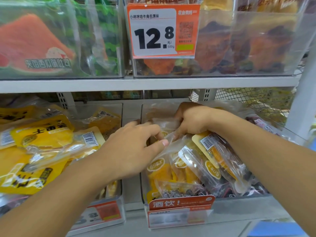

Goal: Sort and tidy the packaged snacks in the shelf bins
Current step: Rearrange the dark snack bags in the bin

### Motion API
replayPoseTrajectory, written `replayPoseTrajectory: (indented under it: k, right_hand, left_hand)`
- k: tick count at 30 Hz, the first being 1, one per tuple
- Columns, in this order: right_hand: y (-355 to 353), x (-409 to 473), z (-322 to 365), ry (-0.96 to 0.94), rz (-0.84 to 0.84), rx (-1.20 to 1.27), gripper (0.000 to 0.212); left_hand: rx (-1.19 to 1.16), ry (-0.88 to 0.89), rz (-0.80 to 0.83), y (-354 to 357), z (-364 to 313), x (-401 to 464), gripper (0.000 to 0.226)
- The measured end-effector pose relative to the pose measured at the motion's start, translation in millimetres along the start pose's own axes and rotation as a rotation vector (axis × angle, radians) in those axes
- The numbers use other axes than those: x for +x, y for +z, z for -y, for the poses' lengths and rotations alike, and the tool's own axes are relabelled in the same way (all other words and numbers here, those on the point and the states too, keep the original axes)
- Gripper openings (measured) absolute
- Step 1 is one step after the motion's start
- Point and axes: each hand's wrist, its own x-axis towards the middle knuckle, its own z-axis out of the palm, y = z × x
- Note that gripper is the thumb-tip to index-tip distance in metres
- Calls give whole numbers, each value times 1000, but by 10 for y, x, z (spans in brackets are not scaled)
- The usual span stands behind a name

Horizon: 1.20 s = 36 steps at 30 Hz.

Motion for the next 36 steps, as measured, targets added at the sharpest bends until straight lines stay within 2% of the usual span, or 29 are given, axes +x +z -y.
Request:
replayPoseTrajectory:
  k: [3, 6, 9, 11, 13, 15, 18, 20, 22, 24, 28, 29, 32, 36]
  right_hand:
    - [67, 13, -8, -35, -165, 21, 28]
    - [136, -1, -21, -39, -324, 30, 27]
    - [118, -36, 4, -73, -244, 21, 36]
    - [57, -82, 37, -90, -157, -16, 41]
    - [-10, -153, 31, -114, -183, -60, 48]
    - [-51, -245, -41, -128, -273, -63, 56]
    - [-7, -356, -162, -217, -301, 93, 44]
    - [28, -358, -205, -336, -282, 234, 32]
    - [18, -360, -216, -420, -233, 269, 14]
    - [6, -380, -190, -428, -153, 249, 32]
    - [-6, -457, -108, -390, 30, 177, 24]
    - [-17, -479, -91, -385, 55, 180, 30]
    - [-41, -541, -38, -382, 47, 125, 57]
    - [-48, -620, -72, -404, -67, 57, 84]
  left_hand:
    - [-114, -4, -4, -6, 33, 7, 26]
    - [-126, -34, 42, -24, 3, -1, 20]
    - [-151, -30, 44, -44, -11, -18, 10]
    - [-156, -1, 37, -40, -2, 2, 16]
    - [-152, 13, 28, -31, 10, 17, 26]
    - [-147, 48, 32, -38, 19, 16, 26]
    - [-198, 96, 48, -67, 30, 4, 19]
    - [-197, 90, 58, -100, 47, 2, 24]
    - [-165, 90, 80, -120, 51, 11, 29]
    - [-130, 91, 104, -115, 26, 29, 34]
    - [-73, 93, 118, -96, -29, 98, 35]
    - [-54, 90, 123, -102, -33, 113, 31]
    - [88, 125, 81, -106, -39, 168, 10]
    - [208, 262, -55, -110, -42, 269, 9]
